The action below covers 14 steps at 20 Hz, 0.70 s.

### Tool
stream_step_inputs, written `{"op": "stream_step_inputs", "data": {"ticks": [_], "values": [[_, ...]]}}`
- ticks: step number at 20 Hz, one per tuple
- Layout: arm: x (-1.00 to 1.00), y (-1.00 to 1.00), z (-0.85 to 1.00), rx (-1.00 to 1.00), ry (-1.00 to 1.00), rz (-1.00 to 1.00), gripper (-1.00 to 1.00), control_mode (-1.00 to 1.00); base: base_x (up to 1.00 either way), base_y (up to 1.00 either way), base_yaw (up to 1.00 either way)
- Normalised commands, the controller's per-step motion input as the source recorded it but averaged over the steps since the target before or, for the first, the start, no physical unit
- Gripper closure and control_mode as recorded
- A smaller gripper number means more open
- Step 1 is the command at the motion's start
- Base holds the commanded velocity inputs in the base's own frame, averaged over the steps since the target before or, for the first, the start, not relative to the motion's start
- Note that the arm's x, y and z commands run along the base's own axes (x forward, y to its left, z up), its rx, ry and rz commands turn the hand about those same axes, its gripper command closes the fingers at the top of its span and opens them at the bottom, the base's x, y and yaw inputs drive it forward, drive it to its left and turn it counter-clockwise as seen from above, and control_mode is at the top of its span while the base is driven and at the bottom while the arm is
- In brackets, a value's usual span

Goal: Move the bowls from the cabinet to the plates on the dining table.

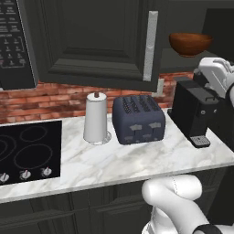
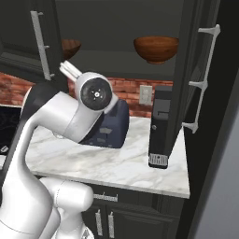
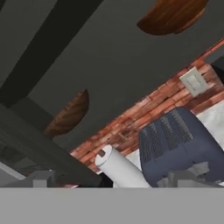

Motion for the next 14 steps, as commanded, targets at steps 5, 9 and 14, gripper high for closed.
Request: {"op": "stream_step_inputs", "data": {"ticks": [5, 9, 14], "values": [[0.18, 0.38, 0.0, 0.15, 0.0, 0.0, -1.0, -1.0, 0.0, 0.0, 0.0], [0.26, 0.32, 0.0, 0.11, 0.0, 0.0, -1.0, -1.0, 0.0, 0.0, 0.0], [0.37, 0.06, 0.0, 0.14, 0.0, 0.03, -1.0, -1.0, 0.0, 0.0, 0.0]]}}
